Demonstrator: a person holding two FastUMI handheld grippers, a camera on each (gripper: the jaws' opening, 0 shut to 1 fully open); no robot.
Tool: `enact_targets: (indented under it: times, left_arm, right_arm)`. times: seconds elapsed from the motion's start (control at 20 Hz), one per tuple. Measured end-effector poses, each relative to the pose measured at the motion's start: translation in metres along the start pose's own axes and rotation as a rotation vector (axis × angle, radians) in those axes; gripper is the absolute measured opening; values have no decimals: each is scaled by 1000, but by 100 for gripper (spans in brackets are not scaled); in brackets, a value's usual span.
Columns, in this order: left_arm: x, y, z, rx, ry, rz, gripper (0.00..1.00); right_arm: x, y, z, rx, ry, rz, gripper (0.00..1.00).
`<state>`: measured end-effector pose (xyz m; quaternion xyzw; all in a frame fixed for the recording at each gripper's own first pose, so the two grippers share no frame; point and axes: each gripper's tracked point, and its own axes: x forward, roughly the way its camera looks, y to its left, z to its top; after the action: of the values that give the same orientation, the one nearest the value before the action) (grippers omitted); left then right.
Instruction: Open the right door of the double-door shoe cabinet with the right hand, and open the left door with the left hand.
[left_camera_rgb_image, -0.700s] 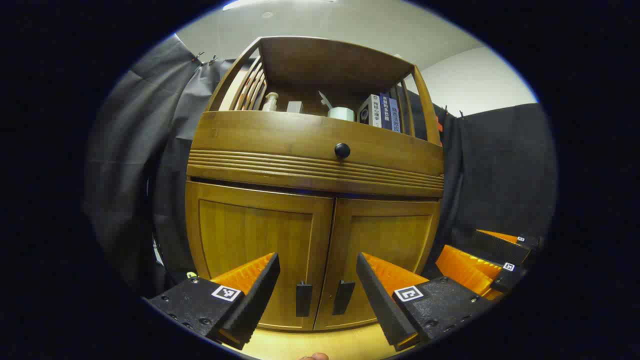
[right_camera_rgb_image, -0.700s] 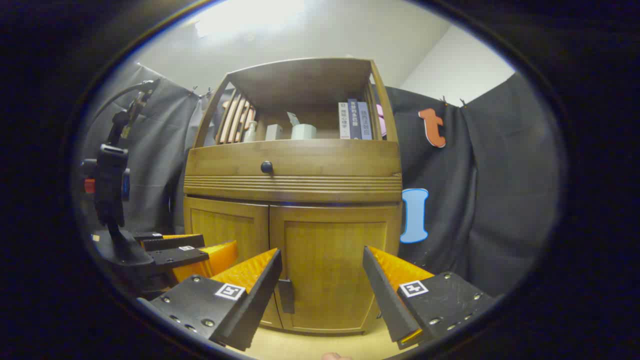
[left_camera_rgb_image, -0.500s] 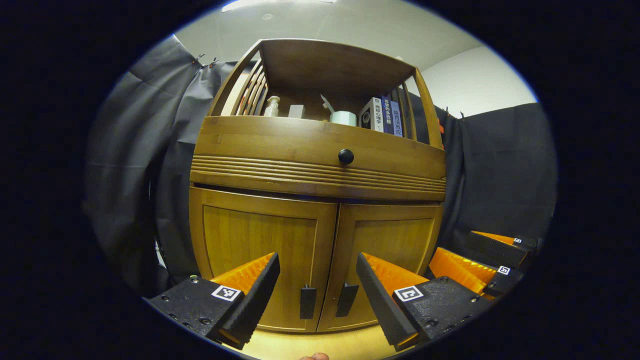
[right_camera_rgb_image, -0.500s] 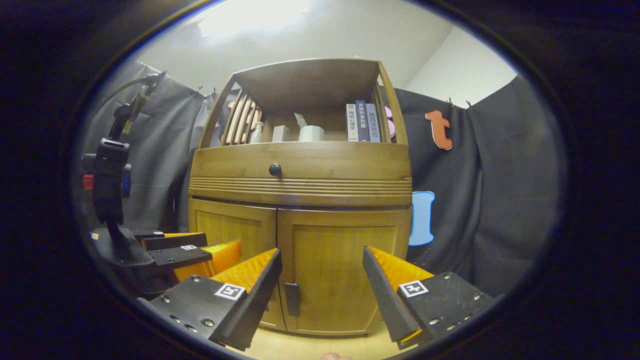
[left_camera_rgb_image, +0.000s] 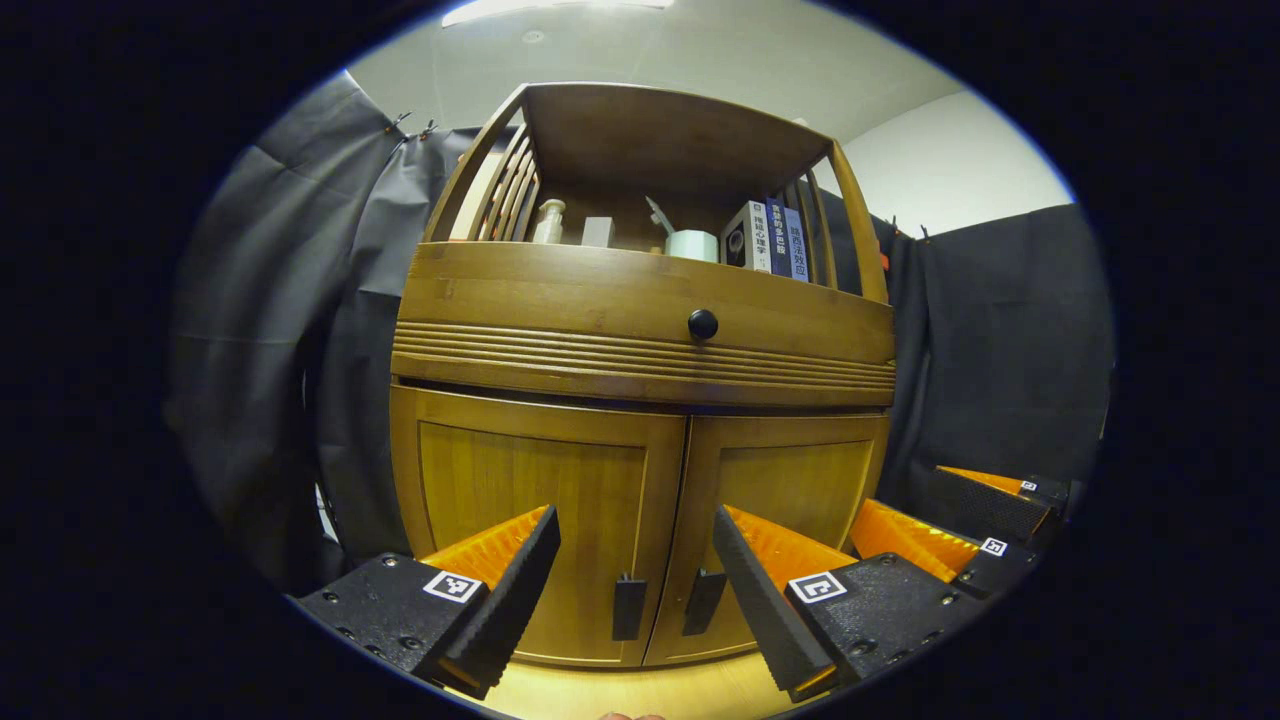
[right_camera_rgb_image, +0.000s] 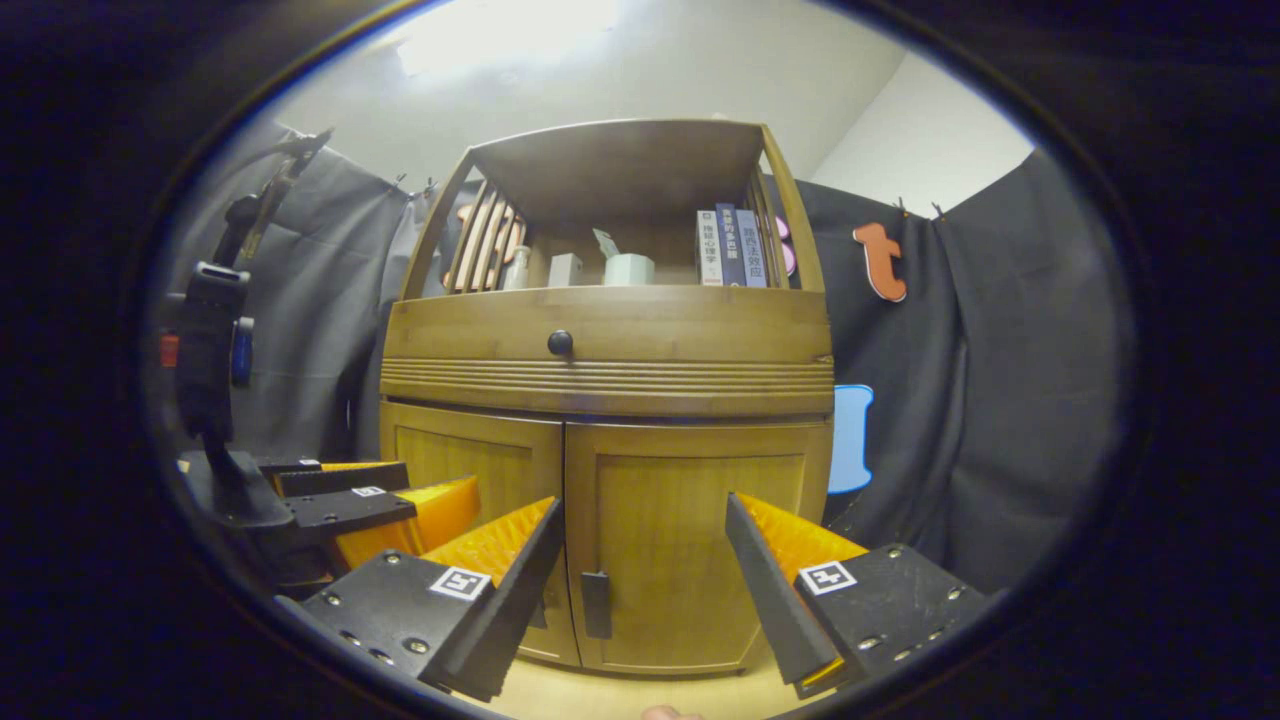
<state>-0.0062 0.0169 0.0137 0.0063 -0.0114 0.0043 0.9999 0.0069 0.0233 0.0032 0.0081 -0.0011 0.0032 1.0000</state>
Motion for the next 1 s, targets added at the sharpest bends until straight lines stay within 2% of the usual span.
enact_targets:
  times: [0.1,0.15,0.25,0.4,0.55,0.6,0.65,0.75,0.8,0.9,1.0]
  left_arm:
    - [-2,4,-1,-1,4,5,92]
    - [-3,7,-2,0,8,11,95]
    - [-7,14,-3,-1,11,23,92]
    - [-14,30,-1,4,10,50,92]
    - [-22,53,1,24,6,92,92]
    - [-23,61,1,30,6,108,96]
    - [-25,70,1,35,8,123,92]
    - [-29,86,0,45,15,154,92]
    - [-31,92,0,50,17,166,92]
    - [-33,106,1,64,19,191,92]
    - [-34,116,3,76,19,211,92]
  right_arm:
    - [0,2,-3,0,6,-6,96]
    - [1,3,-6,0,12,-8,96]
    - [5,5,-18,2,34,-15,96]
    - [19,12,-51,26,100,-20,94]
    - [37,24,-87,49,166,-13,99]
    - [45,30,-99,52,184,-3,96]
    - [52,34,-111,50,199,0,96]
    - [64,43,-133,46,230,2,86]
    - [71,46,-144,39,249,2,86]
    - [81,51,-164,35,278,3,76]
    - [96,53,-188,32,315,-7,73]
